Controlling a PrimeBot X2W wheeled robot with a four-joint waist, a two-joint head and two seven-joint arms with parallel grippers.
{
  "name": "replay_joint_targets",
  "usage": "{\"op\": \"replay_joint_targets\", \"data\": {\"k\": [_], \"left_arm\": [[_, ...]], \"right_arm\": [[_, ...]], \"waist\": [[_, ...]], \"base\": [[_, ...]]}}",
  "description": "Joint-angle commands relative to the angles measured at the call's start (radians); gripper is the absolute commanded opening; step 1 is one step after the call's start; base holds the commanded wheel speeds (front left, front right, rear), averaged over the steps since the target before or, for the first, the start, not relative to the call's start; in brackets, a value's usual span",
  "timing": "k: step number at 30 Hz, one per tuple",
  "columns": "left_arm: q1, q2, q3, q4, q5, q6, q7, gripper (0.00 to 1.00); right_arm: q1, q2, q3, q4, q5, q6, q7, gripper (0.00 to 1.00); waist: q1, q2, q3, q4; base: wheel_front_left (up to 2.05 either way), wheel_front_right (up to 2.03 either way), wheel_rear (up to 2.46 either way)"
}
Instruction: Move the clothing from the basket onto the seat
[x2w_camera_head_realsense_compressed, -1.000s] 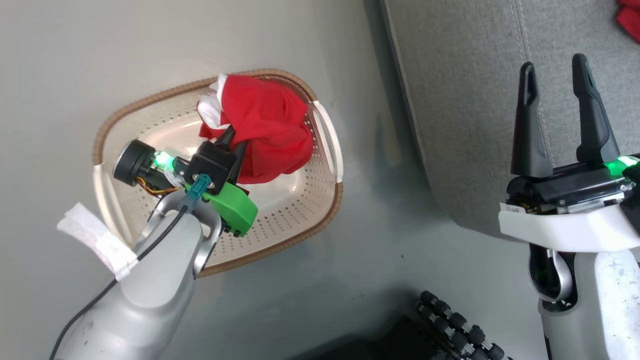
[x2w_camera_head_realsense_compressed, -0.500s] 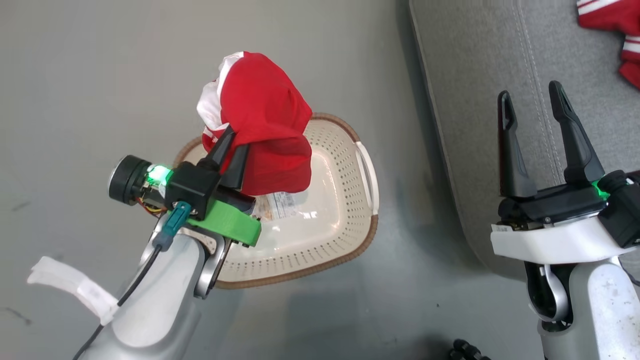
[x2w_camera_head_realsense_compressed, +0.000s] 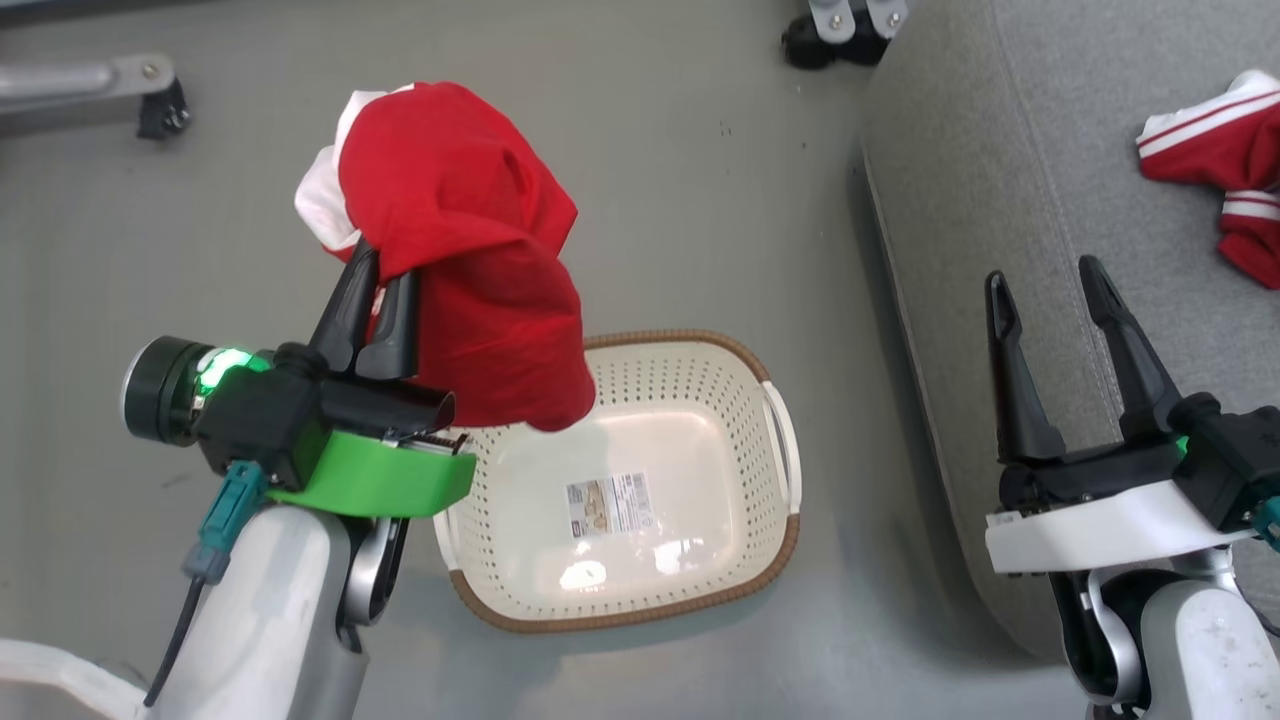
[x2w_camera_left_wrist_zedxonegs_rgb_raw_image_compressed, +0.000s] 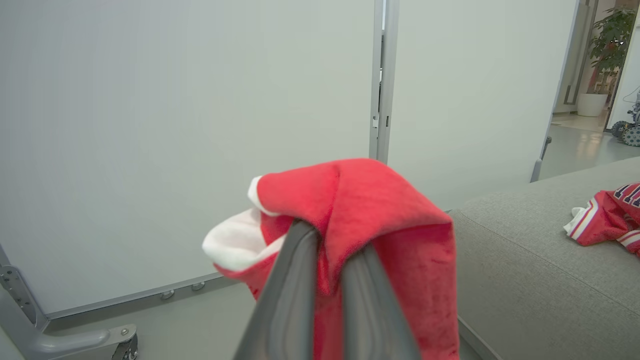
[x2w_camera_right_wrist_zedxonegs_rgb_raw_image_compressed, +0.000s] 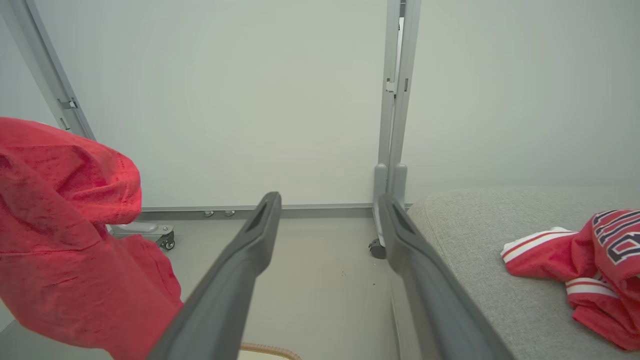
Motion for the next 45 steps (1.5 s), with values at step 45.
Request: {"op": "replay_joint_targets", "data": {"k": [45], "left_arm": [[0.288,-0.002,-0.051,-0.135,-0.066,-0.024,0.036,0.0]], "right_arm": [[0.228,-0.01,0.017,-0.016,0.017,0.0,0.125,1.0]], "waist": [[0.0001,0.0,-0.34,0.027]], "base": [[0.0,0.0,0.0]]}}
